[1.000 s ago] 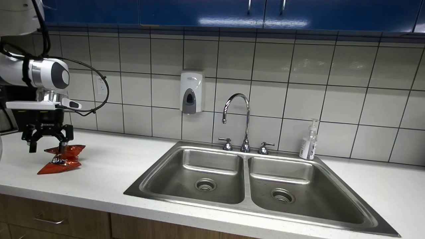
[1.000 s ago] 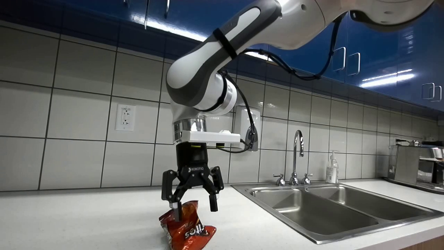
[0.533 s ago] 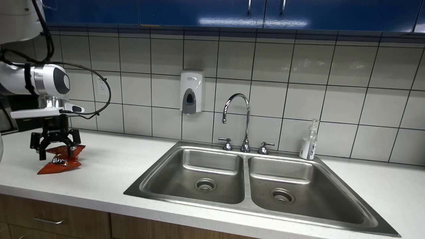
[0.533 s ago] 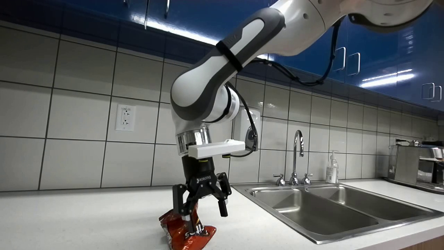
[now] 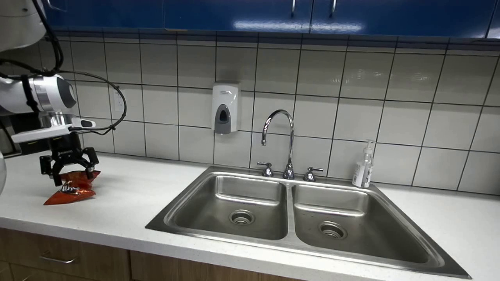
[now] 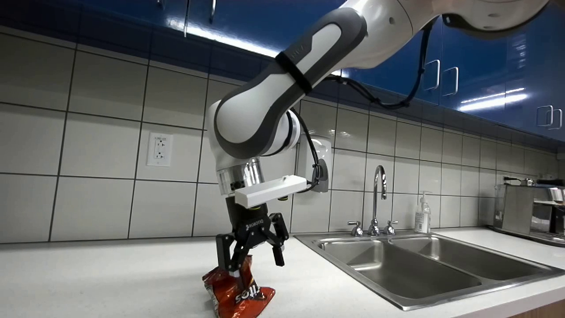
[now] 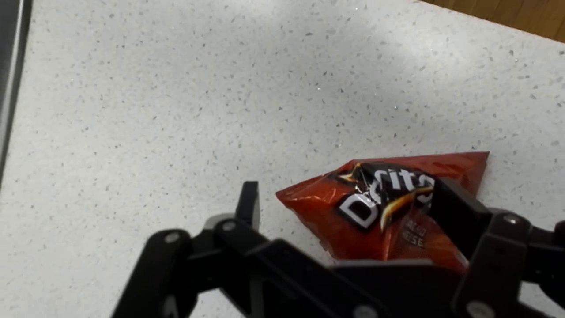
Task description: Pick up the red packet of doritos and put it in the sink
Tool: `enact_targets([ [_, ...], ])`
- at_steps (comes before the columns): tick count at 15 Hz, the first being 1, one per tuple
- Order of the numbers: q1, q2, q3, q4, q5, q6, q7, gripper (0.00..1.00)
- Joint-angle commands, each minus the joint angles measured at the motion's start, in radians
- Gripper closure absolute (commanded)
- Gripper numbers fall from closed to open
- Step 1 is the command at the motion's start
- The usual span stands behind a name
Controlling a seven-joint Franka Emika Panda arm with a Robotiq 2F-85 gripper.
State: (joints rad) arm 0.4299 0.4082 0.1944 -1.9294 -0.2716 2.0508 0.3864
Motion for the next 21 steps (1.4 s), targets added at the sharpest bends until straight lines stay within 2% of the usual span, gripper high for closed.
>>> enact_targets([
  [1,0.013,-0.011,-0.001,-0.008,-0.009,0.025,0.037,0.0],
  [4,0.01,-0.01,-0.003,-0.019,-0.002,0.049,0.036,0.01],
  [5,0.009,-0.011,-0.003,-0.023,-0.002,0.057,0.036,0.11],
  [6,0.01,-0.01,-0.004,-0.025,-0.004,0.063,0.036,0.26],
  [7,0.011,-0.009,-0.004,-0.026,-0.005,0.067,0.036,0.29],
  [8,0.012,-0.009,-0.005,-0.027,-0.006,0.068,0.036,0.36],
  [11,0.013,-0.005,-0.006,-0.028,-0.009,0.07,0.034,0.61],
  [16,0.016,0.009,-0.006,-0.02,-0.012,0.059,0.028,0.98],
  [21,0.019,0.018,-0.005,-0.015,-0.012,0.069,0.025,1.0],
])
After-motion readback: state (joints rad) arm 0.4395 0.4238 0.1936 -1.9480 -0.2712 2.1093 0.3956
